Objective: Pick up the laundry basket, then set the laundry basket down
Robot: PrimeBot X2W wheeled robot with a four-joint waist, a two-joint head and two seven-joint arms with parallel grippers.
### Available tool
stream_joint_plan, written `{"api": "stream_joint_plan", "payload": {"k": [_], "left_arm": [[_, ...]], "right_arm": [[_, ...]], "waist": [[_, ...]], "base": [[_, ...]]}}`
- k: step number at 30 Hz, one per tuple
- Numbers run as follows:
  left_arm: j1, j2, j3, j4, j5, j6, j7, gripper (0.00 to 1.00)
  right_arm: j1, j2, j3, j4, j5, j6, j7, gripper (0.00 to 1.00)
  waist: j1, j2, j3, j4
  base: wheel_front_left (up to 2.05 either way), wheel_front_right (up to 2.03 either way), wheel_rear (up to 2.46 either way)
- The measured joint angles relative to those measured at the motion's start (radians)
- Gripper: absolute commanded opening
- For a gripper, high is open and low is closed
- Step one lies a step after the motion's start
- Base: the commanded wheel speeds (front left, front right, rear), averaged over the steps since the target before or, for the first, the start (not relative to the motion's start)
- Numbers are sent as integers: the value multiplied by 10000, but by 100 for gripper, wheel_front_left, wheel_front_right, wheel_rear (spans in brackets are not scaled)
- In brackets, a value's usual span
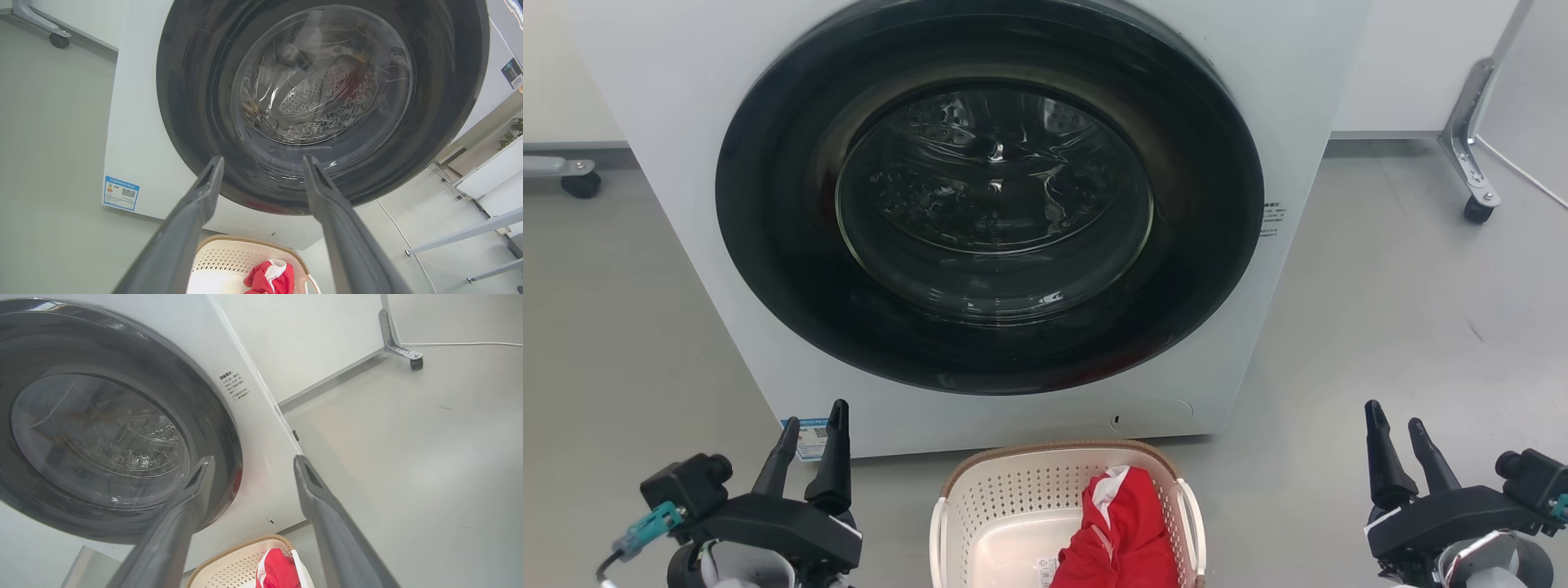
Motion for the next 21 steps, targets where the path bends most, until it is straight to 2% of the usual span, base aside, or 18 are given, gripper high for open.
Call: {"api": "stream_joint_plan", "payload": {"k": [21], "left_arm": [[-203,115,-554,422,2460,520,-616,100]], "right_arm": [[-394,-314,610,355,-2569,-288,-692,100]], "waist": [[0,0,-85,-38]], "base": [[0,0,0]]}}
